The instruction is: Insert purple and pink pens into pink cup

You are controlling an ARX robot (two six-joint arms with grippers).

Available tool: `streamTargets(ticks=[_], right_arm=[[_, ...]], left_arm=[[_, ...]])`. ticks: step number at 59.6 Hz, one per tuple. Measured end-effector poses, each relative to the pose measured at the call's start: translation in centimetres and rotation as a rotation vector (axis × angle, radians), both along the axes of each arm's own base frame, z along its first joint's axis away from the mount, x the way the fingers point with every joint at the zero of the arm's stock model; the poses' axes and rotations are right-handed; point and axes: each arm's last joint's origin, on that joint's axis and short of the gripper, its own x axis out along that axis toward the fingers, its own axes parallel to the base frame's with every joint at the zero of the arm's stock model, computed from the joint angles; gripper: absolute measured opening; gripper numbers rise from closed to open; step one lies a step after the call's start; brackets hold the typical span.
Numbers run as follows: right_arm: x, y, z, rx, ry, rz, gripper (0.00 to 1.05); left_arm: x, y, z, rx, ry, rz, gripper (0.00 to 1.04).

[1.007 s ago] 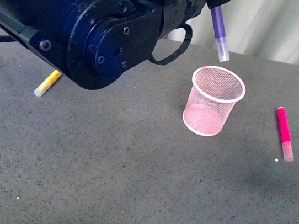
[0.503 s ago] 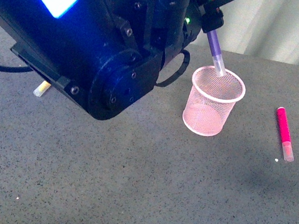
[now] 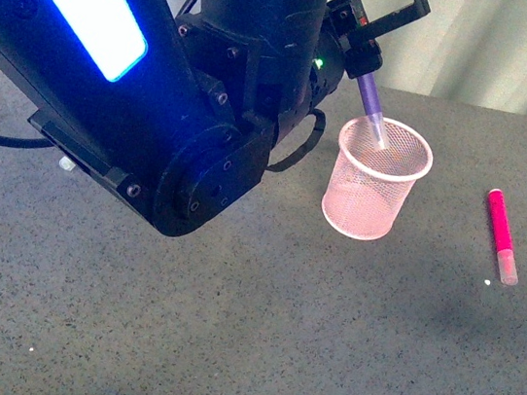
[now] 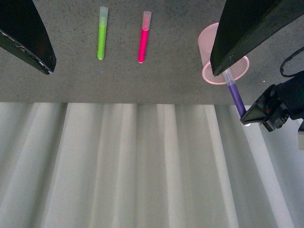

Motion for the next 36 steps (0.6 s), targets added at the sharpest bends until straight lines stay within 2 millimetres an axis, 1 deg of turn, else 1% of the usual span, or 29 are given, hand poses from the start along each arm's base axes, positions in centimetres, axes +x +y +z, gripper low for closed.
streamTargets(ticks=[2,4,7,8,14,16,19,21,24,31,33,36], right_arm=[[0.00,0.00,0.00,0.000,0.000,0.000,0.98],[0.00,0.00,0.00,0.000,0.000,0.000,0.98],[0.00,0.00,0.00,0.000,0.000,0.000,0.98],[0.00,0.00,0.00,0.000,0.000,0.000,0.98],[0.00,0.00,0.00,0.000,0.000,0.000,0.98],[0.00,0.00,0.00,0.000,0.000,0.000,0.98],[0.00,0.00,0.00,0.000,0.000,0.000,0.98],[0.00,0.00,0.00,0.000,0.000,0.000,0.98],[0.00,0.00,0.00,0.000,0.000,0.000,0.98],[0.00,0.00,0.00,0.000,0.000,0.000,0.98],[0.00,0.00,0.00,0.000,0.000,0.000,0.98],[0.00,0.00,0.00,0.000,0.000,0.000,0.98]], left_arm=[[-0.02,0.01,-0.07,0.001,0.002,0.000,0.12],[-0.05,0.03,-0.16,0.000,0.006,-0.001,0.14],[-0.11,0.06,-0.29,0.003,0.009,-0.002,0.25],[-0.12,0.08,-0.33,0.004,0.011,-0.002,0.30],[-0.13,0.07,-0.36,0.006,0.013,-0.007,0.47],[-0.13,0.06,-0.39,0.009,0.016,-0.009,0.54],[-0.12,0.08,-0.40,0.010,0.017,-0.009,0.61],[-0.10,0.13,-0.43,0.011,0.018,-0.007,0.68],[-0.10,0.15,-0.45,0.012,0.019,-0.007,0.75],[-0.07,0.33,-0.55,0.019,0.022,-0.004,0.98],[-0.07,0.39,-0.59,0.024,0.022,-0.003,1.00],[-0.01,0.52,-0.68,0.032,0.029,0.000,0.98]])
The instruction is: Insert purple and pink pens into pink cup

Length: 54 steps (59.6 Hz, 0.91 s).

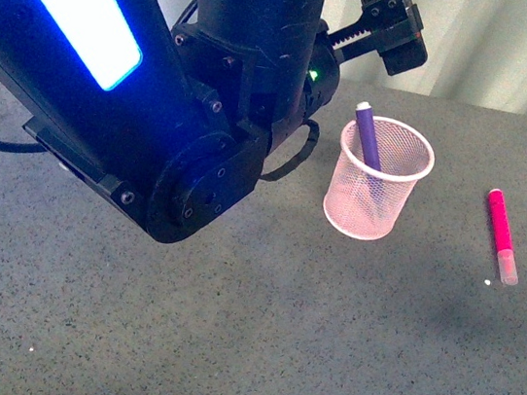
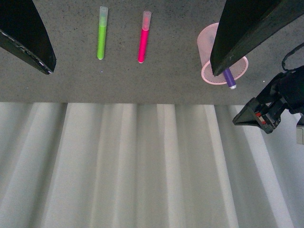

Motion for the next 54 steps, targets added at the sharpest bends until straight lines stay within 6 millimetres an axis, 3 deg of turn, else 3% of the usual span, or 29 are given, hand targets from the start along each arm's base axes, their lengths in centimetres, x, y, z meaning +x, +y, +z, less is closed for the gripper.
streamTargets(ticks=[12,24,34,42,54], right_arm=[[0.0,0.0,0.0,0.000,0.000,0.000,0.98],[0.0,0.0,0.0,0.000,0.000,0.000,0.98],[0.0,0.0,0.0,0.000,0.000,0.000,0.98],[0.0,0.0,0.0,0.000,0.000,0.000,0.98],[0.0,0.0,0.0,0.000,0.000,0.000,0.98]], left_arm=[[0.4,1.3,0.7,0.086,0.067,-0.002,0.98],[-0.5,4.0,5.0,0.241,0.124,-0.061,0.98],[-3.0,8.0,8.3,0.339,0.104,-0.149,0.98],[-5.9,12.7,10.7,0.351,0.045,-0.198,0.98],[-10.7,18.7,11.3,0.339,-0.018,-0.230,0.98]])
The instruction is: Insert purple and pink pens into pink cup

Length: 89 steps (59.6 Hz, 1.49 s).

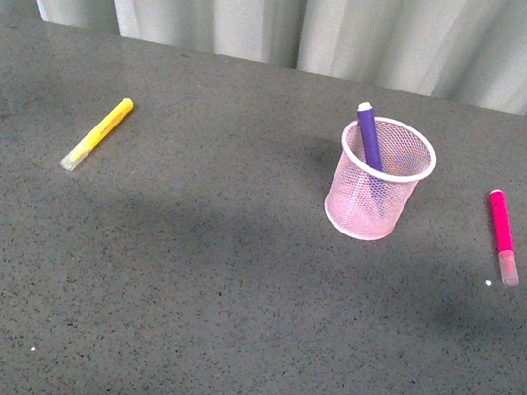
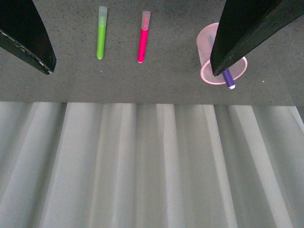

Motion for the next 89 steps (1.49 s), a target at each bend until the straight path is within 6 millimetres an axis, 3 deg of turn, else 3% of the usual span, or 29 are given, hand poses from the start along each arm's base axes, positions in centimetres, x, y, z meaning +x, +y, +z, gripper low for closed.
streamTargets(ticks=[5,14,27,34,39,42,47,57,89], right_arm=[[0.0,0.0,0.0,0.000,0.000,0.000,0.98],[0.0,0.0,0.0,0.000,0.000,0.000,0.98],[0.0,0.0,0.0,0.000,0.000,0.000,0.98],[0.0,0.0,0.0,0.000,0.000,0.000,0.98],[0.0,0.0,0.0,0.000,0.000,0.000,0.98],[0.0,0.0,0.0,0.000,0.000,0.000,0.98],[0.0,0.0,0.0,0.000,0.000,0.000,0.98],[0.0,0.0,0.0,0.000,0.000,0.000,0.98],[0.0,0.0,0.0,0.000,0.000,0.000,0.98]], left_arm=[[-2.8,2.8,-0.7,-0.018,-0.002,-0.012,0.98],[-6.3,5.5,-1.6,-0.023,0.019,0.043,0.98],[-8.5,5.7,-2.9,-0.005,0.040,0.086,0.97],[-9.8,4.7,-4.2,0.206,-0.173,0.434,0.75],[-10.6,4.1,-3.9,0.252,-0.212,0.541,0.61],[-11.5,3.8,-3.6,0.269,-0.234,0.549,0.46],[-12.2,3.7,-3.7,0.280,-0.232,0.543,0.30],[-13.4,3.7,-3.7,0.283,-0.233,0.544,0.04],[-16.2,3.7,-3.1,0.286,-0.254,0.547,0.04]])
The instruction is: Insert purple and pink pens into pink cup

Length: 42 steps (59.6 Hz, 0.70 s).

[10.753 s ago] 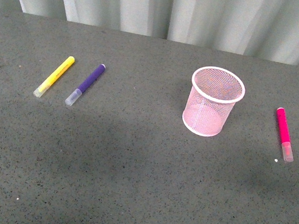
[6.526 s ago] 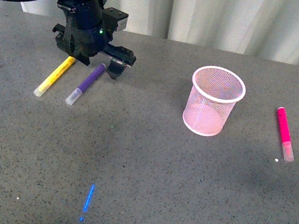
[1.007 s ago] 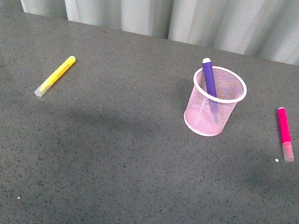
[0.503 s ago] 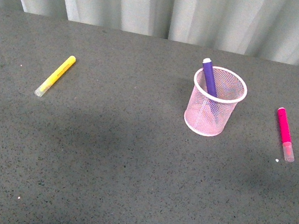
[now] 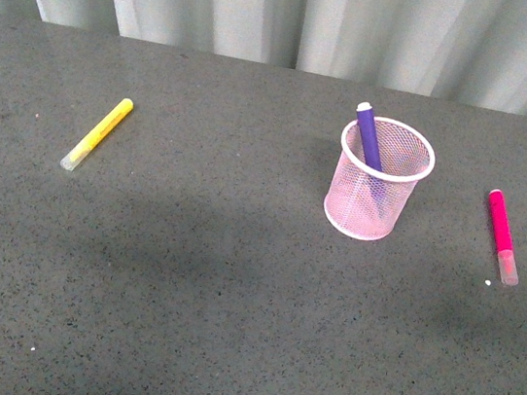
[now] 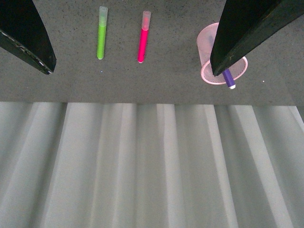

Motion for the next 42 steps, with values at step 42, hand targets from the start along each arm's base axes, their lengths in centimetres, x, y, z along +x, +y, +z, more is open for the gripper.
streamTargets(ticks=[42], right_arm=[[0.0,0.0,0.0,0.000,0.000,0.000,0.98]], left_arm=[[-1.9,0.0,0.1,0.000,-0.007,0.000,0.04]])
